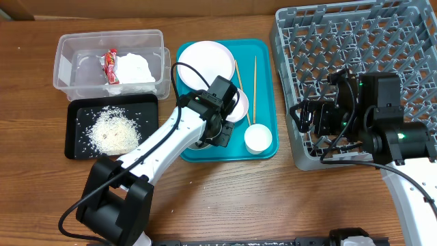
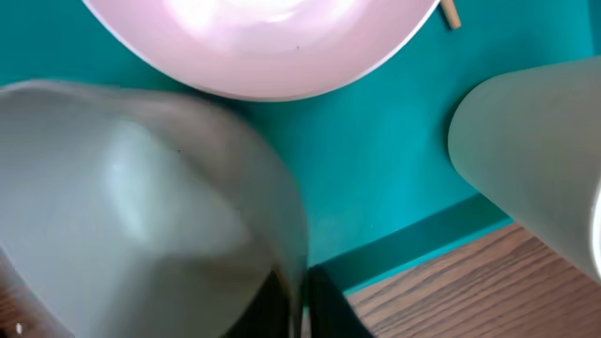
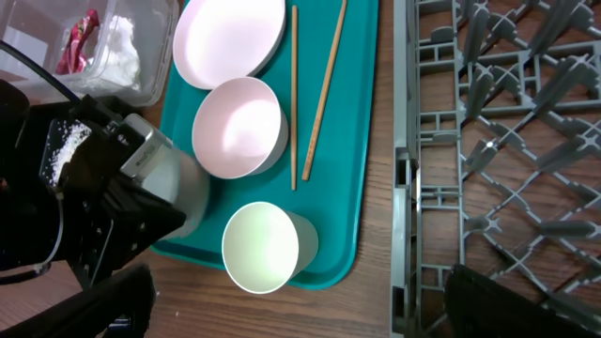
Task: Sort waste into correct bins and load items into the dishwasher
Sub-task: 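Return the empty bowl to the teal tray with the left gripper, then release the bowl and grasp the white cup with the left gripper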
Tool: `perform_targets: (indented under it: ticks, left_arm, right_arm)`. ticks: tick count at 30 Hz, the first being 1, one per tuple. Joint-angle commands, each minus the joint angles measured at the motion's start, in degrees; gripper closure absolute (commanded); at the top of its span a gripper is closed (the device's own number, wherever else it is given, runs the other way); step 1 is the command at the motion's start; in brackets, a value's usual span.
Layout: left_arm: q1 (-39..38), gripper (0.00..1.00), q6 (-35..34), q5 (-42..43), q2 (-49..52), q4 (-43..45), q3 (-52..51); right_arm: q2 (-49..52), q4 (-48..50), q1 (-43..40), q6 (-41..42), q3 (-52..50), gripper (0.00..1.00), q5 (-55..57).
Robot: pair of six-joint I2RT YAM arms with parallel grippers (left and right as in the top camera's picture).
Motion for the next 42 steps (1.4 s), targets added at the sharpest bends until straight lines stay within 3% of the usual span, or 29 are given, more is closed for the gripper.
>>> perform_targets:
  ticks: [1, 6, 22, 30, 35, 42]
  left_arm:
    - [-0.2, 0.82, -0.4, 1.6, 0.3, 0.4, 1.5]
    - [-0.2, 0.69, -0.4, 2.8, 0.3, 0.7, 1.9]
    - [-0.1, 0.66, 0.0, 2.8, 0.3, -3.5, 6.0]
    - [-0.1, 0.5, 1.1, 2.8, 0.3, -7.8, 14.2]
    - [-0.7, 0.35, 2.8, 6.0, 0.3, -10.0, 18.7]
    - [-3.3, 0.29, 3.7, 7.3, 0.7, -8.3, 19.4]
  right_arm:
    - [0.1, 1.0, 0.2, 0.2, 1.0, 0.0, -0.3]
    - [0.1, 1.5, 0.2, 0.2, 1.0, 0.0, -0.3]
    - [0.1, 1.4, 0.2, 0.2, 1.0, 0.0, -0.3]
    - [0.1, 1.3, 0.2, 0.2, 1.0, 0.0, -0.3]
    - [0.1, 1.5, 0.2, 0.2, 1.0, 0.0, -0.3]
    - [0.1, 1.1, 0.2, 0.2, 1.0, 0.0, -0.3]
